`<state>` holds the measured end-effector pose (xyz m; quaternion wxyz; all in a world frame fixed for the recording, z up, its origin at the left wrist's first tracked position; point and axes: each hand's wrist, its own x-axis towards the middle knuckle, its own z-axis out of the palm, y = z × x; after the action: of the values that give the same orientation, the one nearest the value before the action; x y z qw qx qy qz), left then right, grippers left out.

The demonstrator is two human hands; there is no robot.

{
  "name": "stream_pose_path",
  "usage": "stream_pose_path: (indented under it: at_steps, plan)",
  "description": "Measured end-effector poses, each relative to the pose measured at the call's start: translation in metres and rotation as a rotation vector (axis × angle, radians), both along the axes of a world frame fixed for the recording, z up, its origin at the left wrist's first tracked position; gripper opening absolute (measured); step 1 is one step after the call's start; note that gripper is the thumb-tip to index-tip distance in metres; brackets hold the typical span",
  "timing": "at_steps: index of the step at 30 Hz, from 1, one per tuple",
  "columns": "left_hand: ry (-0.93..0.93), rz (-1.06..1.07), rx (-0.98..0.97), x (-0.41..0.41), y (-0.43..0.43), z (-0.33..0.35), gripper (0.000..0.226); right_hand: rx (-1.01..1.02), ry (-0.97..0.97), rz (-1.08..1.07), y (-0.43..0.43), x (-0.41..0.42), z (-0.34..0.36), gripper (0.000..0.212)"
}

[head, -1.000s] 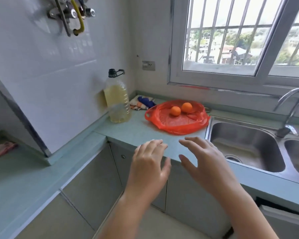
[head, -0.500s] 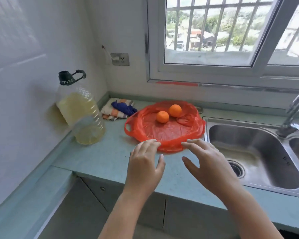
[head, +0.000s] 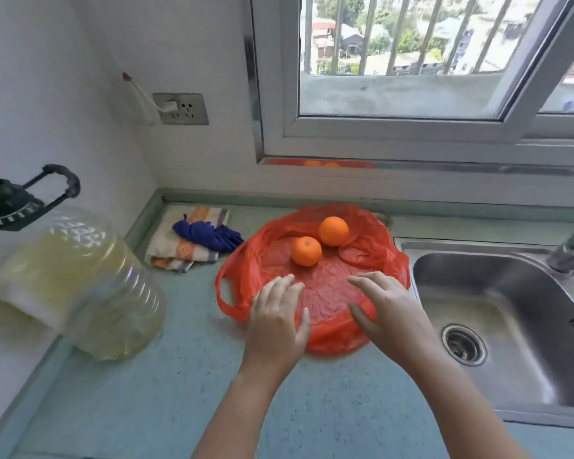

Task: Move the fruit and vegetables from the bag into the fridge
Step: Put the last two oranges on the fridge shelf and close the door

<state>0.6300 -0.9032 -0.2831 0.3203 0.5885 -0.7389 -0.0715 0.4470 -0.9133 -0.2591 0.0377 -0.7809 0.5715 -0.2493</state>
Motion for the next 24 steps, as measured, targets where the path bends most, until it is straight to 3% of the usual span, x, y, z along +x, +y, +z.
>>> stream_pose_path:
  at_steps: [12,24]
  plan:
    - [0.057,0.125,0.226,-0.011,-0.133,-0.044,0.054,0.145,-0.014,0.002,-0.156,-0.01,-0.05,0.042]
    - [0.069,0.143,0.406,-0.031,-0.208,-0.095,0.07,0.226,-0.215,-0.104,-0.269,-0.002,-0.103,0.056]
